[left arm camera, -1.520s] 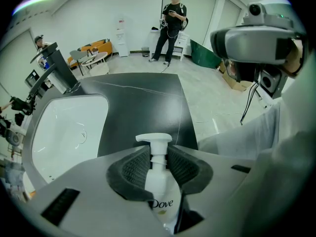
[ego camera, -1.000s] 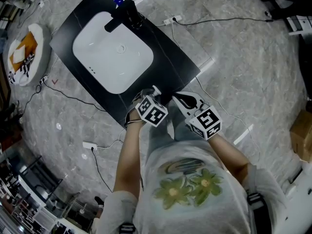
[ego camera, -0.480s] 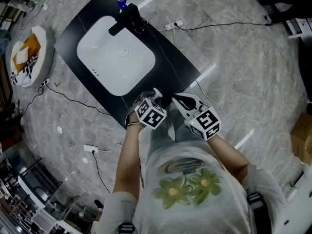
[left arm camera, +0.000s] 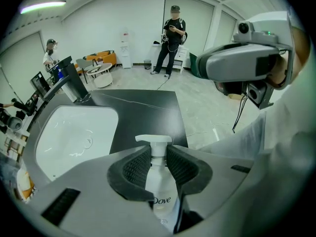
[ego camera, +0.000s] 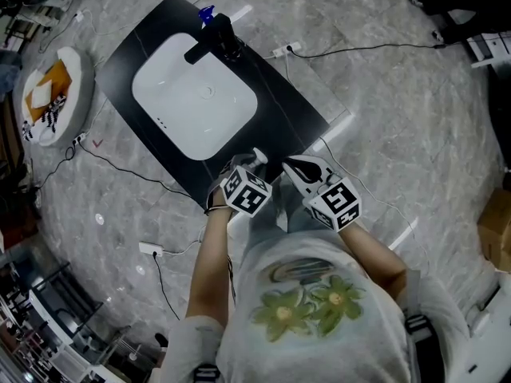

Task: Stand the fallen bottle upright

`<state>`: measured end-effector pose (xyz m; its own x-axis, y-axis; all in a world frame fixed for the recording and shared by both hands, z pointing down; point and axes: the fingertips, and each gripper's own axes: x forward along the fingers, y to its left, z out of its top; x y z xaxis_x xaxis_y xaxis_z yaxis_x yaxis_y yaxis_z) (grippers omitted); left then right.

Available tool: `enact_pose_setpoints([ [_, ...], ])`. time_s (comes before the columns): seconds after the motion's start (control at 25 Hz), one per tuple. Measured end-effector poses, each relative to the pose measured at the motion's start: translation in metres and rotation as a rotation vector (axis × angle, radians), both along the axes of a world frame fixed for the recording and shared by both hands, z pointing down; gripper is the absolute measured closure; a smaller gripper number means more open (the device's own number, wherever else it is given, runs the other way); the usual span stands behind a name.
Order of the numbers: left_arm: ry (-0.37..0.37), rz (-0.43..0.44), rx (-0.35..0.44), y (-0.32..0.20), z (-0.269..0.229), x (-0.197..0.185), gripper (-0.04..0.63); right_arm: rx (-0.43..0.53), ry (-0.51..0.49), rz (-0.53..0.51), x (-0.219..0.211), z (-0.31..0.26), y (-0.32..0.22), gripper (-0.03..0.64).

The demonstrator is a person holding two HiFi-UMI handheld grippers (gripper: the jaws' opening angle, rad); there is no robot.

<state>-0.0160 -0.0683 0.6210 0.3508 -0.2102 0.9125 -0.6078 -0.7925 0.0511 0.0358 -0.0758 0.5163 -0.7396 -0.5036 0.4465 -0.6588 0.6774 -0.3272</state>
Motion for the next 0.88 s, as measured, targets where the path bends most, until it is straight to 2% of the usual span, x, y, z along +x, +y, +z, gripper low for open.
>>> enact_pose_setpoints([
  [0.88, 0.087, -0.056, 0.108, 0.007, -0.040, -0.009, 0.477, 0.050, 0.019, 0.025, 0.003, -0.022, 0.013, 0.574],
])
